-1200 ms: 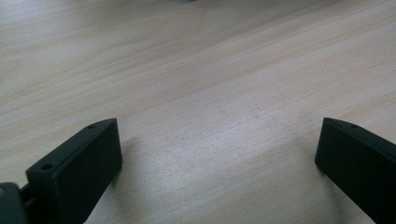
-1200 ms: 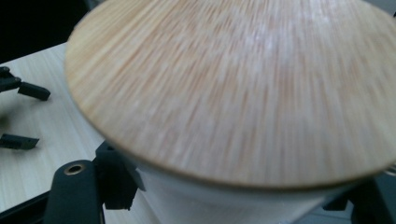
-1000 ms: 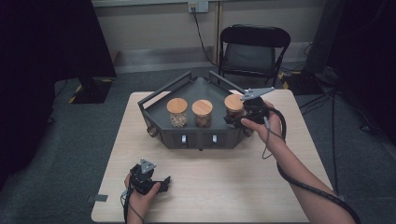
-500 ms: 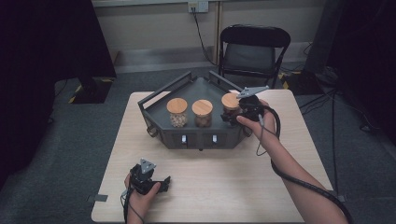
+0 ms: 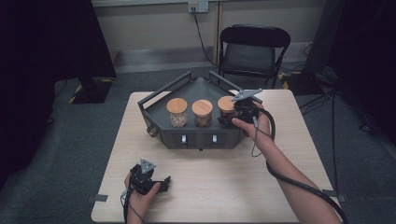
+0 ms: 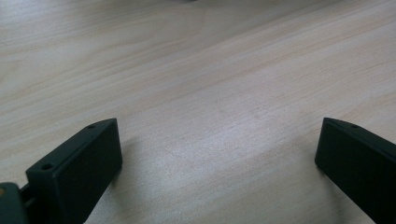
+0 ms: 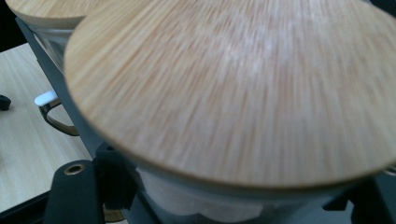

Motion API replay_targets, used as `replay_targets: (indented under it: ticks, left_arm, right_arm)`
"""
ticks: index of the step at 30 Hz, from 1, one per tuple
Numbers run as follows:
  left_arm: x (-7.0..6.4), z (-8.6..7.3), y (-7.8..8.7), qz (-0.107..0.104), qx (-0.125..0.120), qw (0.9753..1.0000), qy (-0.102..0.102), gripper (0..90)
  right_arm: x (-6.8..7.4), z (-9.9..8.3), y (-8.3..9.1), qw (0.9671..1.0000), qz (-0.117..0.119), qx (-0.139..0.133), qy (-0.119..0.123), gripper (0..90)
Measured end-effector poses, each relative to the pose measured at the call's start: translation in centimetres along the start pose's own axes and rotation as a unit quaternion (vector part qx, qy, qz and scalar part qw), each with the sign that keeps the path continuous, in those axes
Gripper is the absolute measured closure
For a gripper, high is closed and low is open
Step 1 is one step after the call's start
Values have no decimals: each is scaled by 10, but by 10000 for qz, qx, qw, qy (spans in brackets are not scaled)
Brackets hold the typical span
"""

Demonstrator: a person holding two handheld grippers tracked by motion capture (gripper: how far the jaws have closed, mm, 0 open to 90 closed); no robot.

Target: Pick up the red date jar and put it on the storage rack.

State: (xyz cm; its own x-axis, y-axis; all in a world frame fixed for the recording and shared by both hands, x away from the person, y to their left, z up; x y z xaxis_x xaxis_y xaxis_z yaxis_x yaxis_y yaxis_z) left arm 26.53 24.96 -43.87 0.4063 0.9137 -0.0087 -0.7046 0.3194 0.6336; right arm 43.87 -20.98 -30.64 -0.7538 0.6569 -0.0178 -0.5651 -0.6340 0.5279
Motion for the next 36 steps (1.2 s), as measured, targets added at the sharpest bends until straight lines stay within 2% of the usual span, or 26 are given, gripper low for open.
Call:
replay_targets:
  ticks: [21, 27, 33, 36]
  left_arm:
    - [0, 0, 0, 0, -1, 10000, 0, 3]
    - [0, 0, 0, 0, -3, 10000, 1, 3]
    - [0, 0, 0, 0, 1, 10000, -1, 3]
    - [0, 0, 0, 2, -2, 10000, 0, 3]
  right_arm:
    - [-3, -6, -4, 9999, 7, -23, -129, 255]
    - [-4, -8, -4, 9997, 10, -52, -232, 255]
    - [1, -6, -5, 10000, -65, 29, -58, 254]
    - [1, -6, -5, 10000, -66, 43, -56, 254]
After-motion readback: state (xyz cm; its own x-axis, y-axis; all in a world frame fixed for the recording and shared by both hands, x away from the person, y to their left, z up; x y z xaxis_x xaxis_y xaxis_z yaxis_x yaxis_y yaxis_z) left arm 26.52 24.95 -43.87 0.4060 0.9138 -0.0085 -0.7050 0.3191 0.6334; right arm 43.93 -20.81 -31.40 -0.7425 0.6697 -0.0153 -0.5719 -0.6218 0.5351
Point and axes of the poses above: each handheld gripper's, and its own axes: y roughly backward along the jaws, z roughly out of its top, x roughly to its left, the point moved 3 cm from there along -y, roughly forward along the jaws, and after that the axes turned 4 degrees about -x, right-handed, at the moved point
